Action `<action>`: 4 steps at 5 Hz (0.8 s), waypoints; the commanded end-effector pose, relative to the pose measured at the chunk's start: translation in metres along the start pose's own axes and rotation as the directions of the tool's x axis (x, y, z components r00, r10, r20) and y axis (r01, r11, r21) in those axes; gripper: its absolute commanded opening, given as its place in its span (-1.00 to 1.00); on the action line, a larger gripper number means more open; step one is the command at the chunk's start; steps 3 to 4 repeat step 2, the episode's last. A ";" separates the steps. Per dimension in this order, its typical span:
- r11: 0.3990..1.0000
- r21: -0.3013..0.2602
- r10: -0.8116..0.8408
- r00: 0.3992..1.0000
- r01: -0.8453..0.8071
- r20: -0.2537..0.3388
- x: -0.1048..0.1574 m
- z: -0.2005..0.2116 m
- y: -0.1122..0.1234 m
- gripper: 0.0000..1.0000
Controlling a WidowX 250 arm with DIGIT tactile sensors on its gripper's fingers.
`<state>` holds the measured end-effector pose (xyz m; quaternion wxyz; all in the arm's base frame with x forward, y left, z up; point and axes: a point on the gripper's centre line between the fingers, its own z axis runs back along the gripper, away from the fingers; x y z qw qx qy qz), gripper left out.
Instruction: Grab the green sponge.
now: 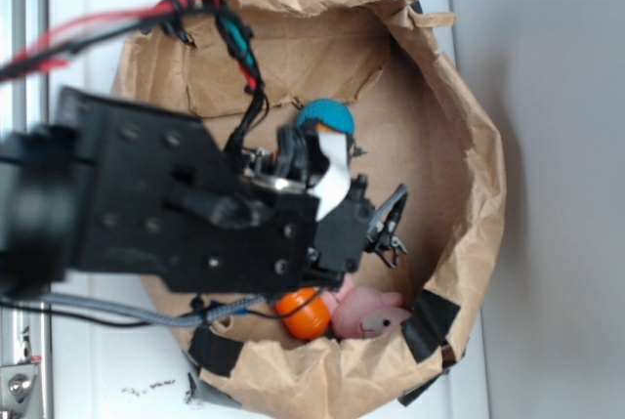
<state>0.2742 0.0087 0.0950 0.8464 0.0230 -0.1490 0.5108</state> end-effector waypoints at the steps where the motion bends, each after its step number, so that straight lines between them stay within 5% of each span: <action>1: 0.987 -0.082 -0.122 0.981 0.135 0.151 0.014 0.075 0.012 -1.00; 4: 0.970 -0.074 -0.217 0.963 0.231 0.159 0.021 0.084 0.018 -1.00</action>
